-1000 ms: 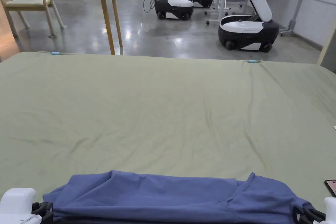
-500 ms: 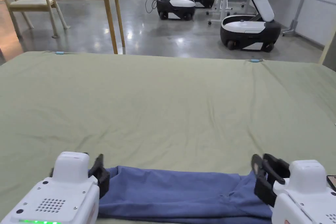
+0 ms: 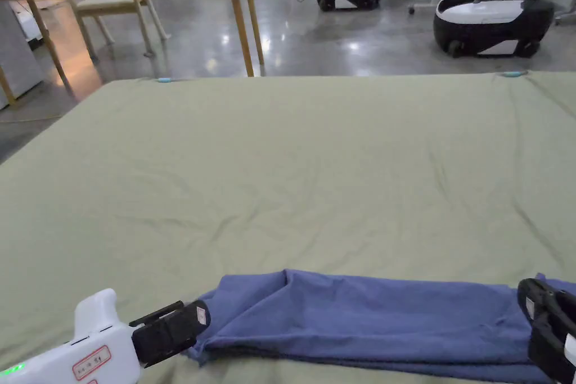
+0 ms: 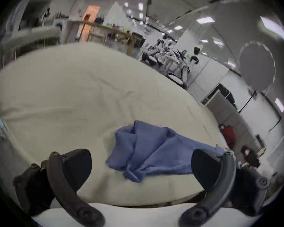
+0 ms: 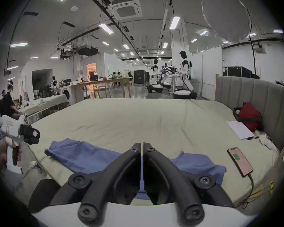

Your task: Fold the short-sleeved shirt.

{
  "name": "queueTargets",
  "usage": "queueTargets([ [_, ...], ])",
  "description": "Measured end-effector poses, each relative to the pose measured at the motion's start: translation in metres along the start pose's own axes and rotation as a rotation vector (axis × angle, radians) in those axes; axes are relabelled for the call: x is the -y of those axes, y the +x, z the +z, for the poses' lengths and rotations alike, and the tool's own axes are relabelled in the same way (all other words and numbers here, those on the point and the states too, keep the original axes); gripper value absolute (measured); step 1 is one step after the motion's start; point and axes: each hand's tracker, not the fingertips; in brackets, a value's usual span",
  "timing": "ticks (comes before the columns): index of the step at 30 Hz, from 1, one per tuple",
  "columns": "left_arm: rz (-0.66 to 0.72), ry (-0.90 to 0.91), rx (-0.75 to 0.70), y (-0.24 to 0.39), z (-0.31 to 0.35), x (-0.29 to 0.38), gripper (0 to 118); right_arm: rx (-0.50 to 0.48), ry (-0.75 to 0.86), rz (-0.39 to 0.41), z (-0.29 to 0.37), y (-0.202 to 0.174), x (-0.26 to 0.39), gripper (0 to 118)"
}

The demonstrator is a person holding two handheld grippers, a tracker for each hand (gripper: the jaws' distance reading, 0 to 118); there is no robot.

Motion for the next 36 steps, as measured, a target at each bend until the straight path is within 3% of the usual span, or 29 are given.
queueTargets([
  [5, 0.327, -0.234, 0.26, -0.062, -0.066, -0.013, 118, 0.002, -0.019, -0.027, 0.008, -0.01, 0.008, 4],
  [9, 0.542, -0.252, 0.536, -0.081, -0.109, -0.021, 118, 0.021, -0.025, -0.039, 0.013, -0.01, 0.008, 4],
  [11, 0.515, -0.266, 0.523, -0.072, -0.127, -0.024, 118, 0.033, -0.027, -0.045, 0.014, -0.01, 0.008, 4],
  [15, 0.304, -0.36, 0.456, -0.063, -0.131, -0.027, 117, 0.049, -0.03, -0.065, 0.012, -0.011, 0.008, 4],
  [16, 0.284, -0.374, 0.442, -0.064, -0.131, -0.027, 100, 0.047, -0.031, -0.073, 0.011, -0.011, 0.008, 4],
  [18, 0.288, -0.359, 0.367, -0.067, -0.13, -0.027, 8, 0.048, -0.032, -0.082, 0.008, -0.014, 0.009, 4],
  [20, 0.319, -0.365, 0.229, -0.074, -0.128, -0.025, 7, 0.043, -0.032, -0.089, 0.007, -0.017, 0.01, 4],
  [22, 0.407, -0.335, 0.347, -0.04, -0.144, -0.016, 7, 0.036, -0.034, -0.09, 0.007, -0.02, 0.011, 4],
  [23, 0.438, -0.327, 0.327, -0.035, -0.144, -0.017, 7, 0.034, -0.035, -0.087, 0.006, -0.021, 0.011, 4],
  [32, 0.11, -0.112, -0.066, -0.025, -0.097, -0.048, 7, 0.015, -0.026, -0.081, 0.006, -0.02, 0.009, 4],
  [36, -0.24, -0.052, -0.171, 0.065, -0.075, -0.036, 7, 0.031, -0.033, -0.055, 0.002, -0.02, 0.011, 4],
])
